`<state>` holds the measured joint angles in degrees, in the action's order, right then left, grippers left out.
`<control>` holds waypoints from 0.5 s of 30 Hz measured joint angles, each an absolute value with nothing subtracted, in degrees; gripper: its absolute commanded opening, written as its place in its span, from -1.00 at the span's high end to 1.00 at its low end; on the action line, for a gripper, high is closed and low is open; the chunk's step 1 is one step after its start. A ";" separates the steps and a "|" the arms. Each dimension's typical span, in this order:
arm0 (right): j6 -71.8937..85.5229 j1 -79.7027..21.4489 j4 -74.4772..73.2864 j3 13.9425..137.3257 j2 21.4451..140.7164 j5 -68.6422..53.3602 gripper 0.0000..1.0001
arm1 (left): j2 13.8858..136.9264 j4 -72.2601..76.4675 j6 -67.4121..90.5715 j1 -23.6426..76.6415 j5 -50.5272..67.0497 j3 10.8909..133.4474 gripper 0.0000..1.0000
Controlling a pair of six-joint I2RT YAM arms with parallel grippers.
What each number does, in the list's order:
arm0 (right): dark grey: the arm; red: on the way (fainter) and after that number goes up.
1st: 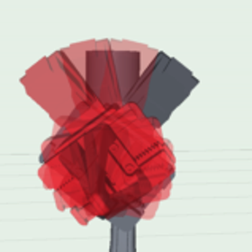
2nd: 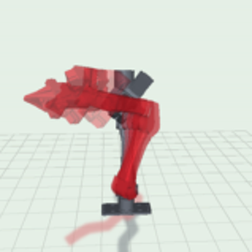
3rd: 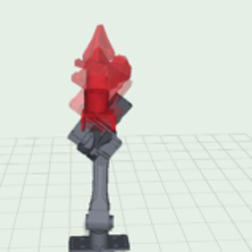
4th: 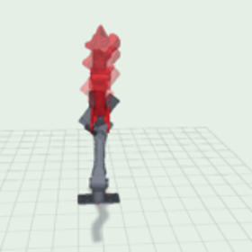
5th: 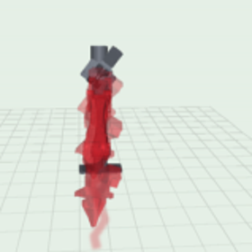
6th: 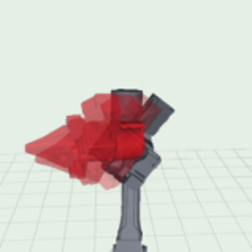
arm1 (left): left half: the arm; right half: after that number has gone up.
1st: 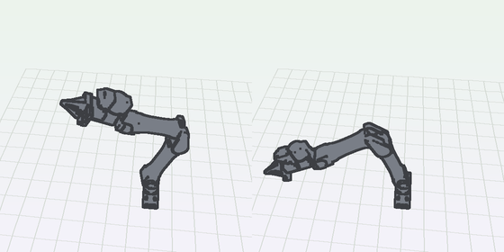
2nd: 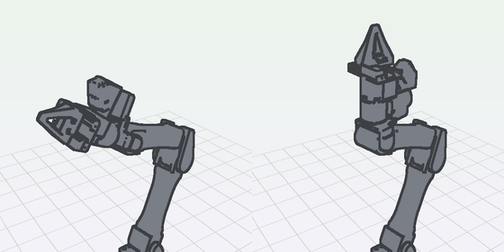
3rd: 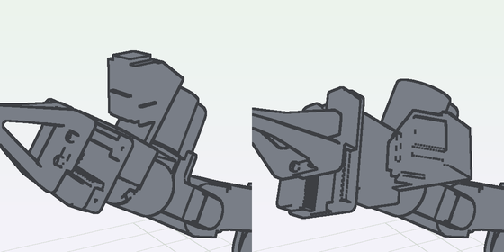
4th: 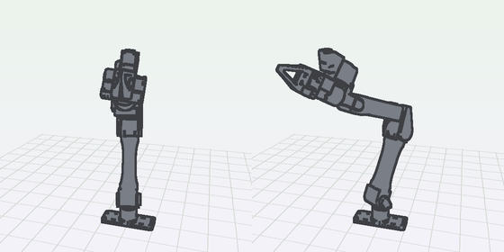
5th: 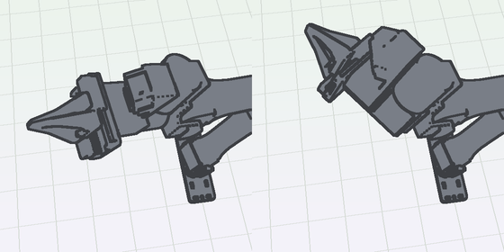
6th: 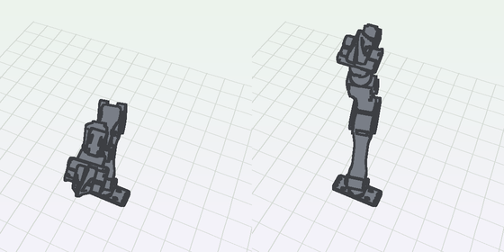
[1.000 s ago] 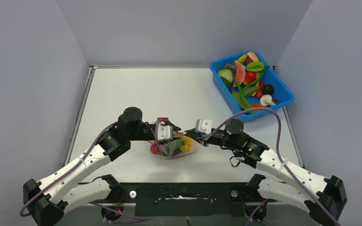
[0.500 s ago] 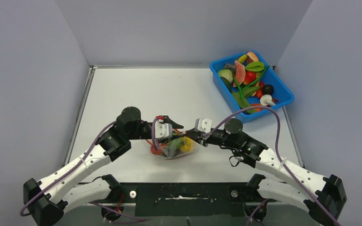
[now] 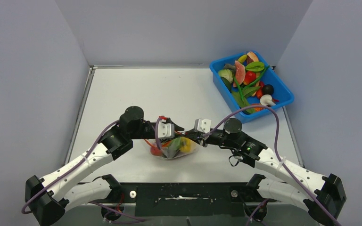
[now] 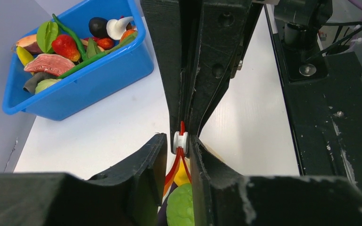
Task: Place the food in the zip-top bag and seal the zipper
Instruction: Zip the zipper food storage bag at the center of the board.
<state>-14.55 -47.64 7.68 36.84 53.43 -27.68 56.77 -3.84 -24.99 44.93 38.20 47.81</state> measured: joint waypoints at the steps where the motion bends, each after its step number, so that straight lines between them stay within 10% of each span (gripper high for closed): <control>1: -14.57 -47.64 7.68 36.84 53.43 -27.68 1.00 | 56.88 -3.99 -25.17 44.93 38.20 47.81 0.62; 15: -14.59 -47.59 7.66 36.84 53.43 -27.68 1.00 | 57.25 -4.82 -26.26 44.93 38.61 47.81 1.00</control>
